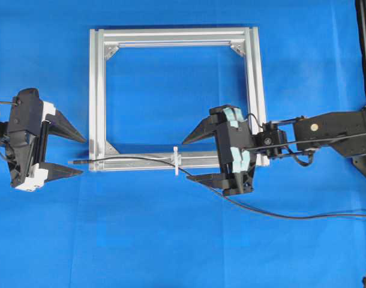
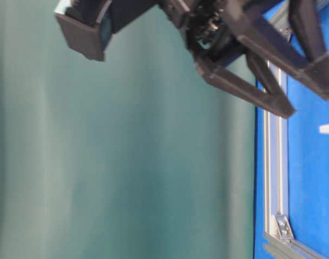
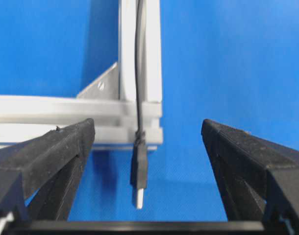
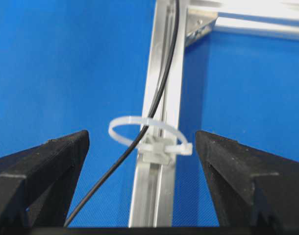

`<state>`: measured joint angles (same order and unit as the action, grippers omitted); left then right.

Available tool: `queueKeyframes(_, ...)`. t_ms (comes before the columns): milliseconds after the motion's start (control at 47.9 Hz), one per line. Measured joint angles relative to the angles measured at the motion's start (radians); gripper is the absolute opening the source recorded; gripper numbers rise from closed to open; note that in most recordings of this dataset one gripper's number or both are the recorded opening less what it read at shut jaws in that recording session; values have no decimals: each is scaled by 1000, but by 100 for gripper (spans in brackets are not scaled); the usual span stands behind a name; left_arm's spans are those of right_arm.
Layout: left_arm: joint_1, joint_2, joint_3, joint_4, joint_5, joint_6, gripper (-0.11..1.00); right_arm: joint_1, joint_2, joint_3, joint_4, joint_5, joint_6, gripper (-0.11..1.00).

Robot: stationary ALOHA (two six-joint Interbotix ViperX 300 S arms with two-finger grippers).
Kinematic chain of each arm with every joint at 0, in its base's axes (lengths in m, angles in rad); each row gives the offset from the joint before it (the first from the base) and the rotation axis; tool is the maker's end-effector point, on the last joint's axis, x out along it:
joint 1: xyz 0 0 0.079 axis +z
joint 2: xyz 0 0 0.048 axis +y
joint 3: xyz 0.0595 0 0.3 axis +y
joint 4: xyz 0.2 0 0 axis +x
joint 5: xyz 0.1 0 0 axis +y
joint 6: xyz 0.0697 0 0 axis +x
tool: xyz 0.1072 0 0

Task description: Insert the wire through the string loop located in the center.

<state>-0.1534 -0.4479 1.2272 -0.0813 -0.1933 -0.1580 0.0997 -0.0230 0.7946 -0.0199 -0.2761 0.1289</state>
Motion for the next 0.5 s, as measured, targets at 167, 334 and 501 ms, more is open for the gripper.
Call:
queueKeyframes(167,0,-35,-17,0,28,0,85,-2,-43,0,0,26,0,80)
queueKeyframes(334,0,-52,-25,0,35,3,85,-3,-61,0,0,32,0,80)
queueKeyframes(501,0,-52,-25,0,40,2,85,-3,-61,0,-2,34,0,80)
